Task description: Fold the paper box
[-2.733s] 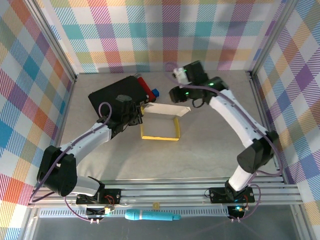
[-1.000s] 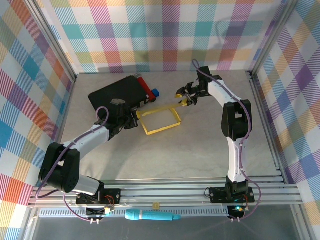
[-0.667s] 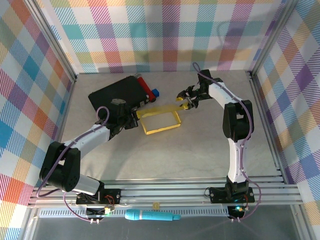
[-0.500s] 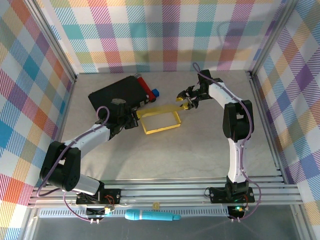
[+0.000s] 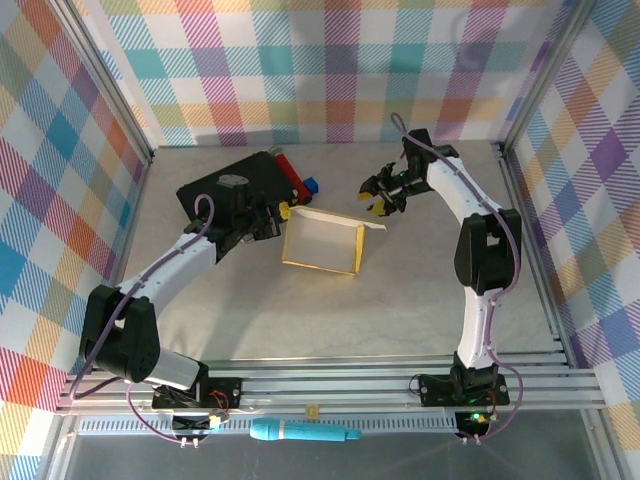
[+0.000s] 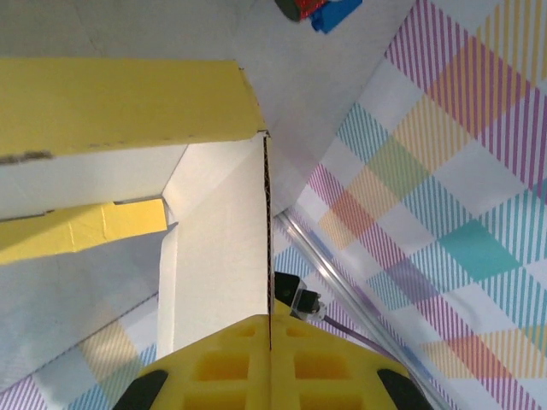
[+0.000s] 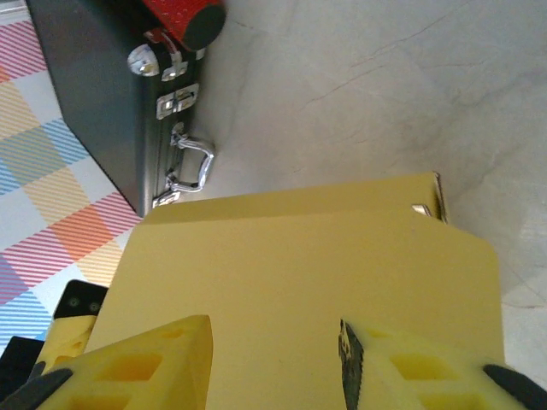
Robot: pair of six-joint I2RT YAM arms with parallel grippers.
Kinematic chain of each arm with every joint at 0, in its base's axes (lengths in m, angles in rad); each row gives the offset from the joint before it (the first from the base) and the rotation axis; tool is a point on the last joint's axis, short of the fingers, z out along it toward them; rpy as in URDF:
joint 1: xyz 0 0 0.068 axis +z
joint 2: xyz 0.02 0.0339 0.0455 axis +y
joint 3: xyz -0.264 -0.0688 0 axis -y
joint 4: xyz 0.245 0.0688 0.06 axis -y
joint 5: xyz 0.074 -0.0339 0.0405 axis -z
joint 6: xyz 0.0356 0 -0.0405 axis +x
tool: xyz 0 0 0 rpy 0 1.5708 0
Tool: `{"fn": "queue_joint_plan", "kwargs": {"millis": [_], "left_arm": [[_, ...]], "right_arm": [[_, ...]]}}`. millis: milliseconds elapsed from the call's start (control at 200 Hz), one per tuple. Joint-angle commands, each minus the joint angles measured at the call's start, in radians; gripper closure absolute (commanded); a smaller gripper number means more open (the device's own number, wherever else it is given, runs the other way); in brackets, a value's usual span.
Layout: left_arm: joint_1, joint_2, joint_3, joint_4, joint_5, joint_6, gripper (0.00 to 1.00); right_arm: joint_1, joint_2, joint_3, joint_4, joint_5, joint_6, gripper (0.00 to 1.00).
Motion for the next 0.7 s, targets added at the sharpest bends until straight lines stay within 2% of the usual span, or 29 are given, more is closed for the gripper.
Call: {"fn": "queue_joint_plan", "kwargs": {"millis": [0, 160, 315, 695], "left_arm": [[0.003, -0.024, 0.032, -0.054, 0.055, 0.001, 1.00], [0.003, -0.017, 0.023, -0.031, 0.047, -0.004, 1.00], [0.003, -0.012, 0.023, -0.027, 0.045, -0.006, 1.00], [0.004, 0.013, 0.041, -0.022, 0.045, 0.002, 1.00]], "right_arm": [[-0.020, -0.040, -0.018, -0.061, -0.028, -0.044, 0.56], [-0.029, -0.094, -0.090, -0.098, 0.015, -0.086, 0.56], [-0.047, -0.167, -0.204, -0.080, 0.004, -0.076, 0.56], [-0.048, -0.207, -0.331, 0.067, -0.134, 0.056, 0.55]]}}
